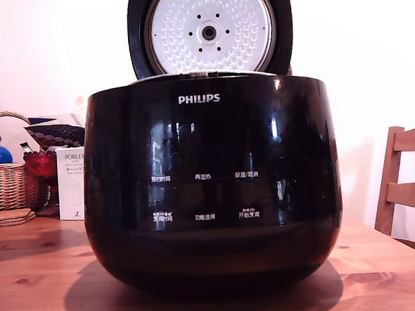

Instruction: Close the rice cooker by pressing the lid down with medium force

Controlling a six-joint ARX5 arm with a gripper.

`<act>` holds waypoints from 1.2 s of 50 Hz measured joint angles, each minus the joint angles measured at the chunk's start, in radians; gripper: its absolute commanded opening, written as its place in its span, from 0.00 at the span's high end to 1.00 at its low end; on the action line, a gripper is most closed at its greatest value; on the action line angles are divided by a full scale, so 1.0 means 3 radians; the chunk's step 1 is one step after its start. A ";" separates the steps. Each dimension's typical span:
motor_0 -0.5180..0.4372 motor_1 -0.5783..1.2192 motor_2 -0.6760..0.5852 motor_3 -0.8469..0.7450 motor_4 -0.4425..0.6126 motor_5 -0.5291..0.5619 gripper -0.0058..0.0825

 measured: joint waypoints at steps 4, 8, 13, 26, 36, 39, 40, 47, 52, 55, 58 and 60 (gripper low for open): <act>0.0017 0.0000 0.0003 -0.0076 0.0015 -0.0001 0.96; 0.0029 0.0000 0.0003 -0.0141 0.0078 0.0000 0.96; 0.0037 0.0000 0.0006 -0.0264 0.0174 -0.0001 0.96; 0.0006 0.0000 0.0010 -0.0874 0.0381 0.0000 0.96; -0.0151 0.0000 0.0010 -0.1385 0.0408 0.0121 0.96; -0.0205 0.0000 0.0010 -0.1518 0.0408 0.0186 0.96; -0.0221 0.0000 0.0010 -0.1567 0.0401 0.0186 0.96; -0.0333 0.0000 0.0010 -0.1848 0.0192 0.0364 0.96; -0.0392 0.0000 0.0010 -0.2099 -0.0011 0.0409 0.96; -0.0425 0.0000 0.0010 -0.2241 -0.0108 0.0458 0.96; -0.0456 0.0000 0.0010 -0.2314 -0.0183 0.0495 0.96; -0.0474 0.0000 0.0010 -0.2333 -0.0220 0.0518 0.96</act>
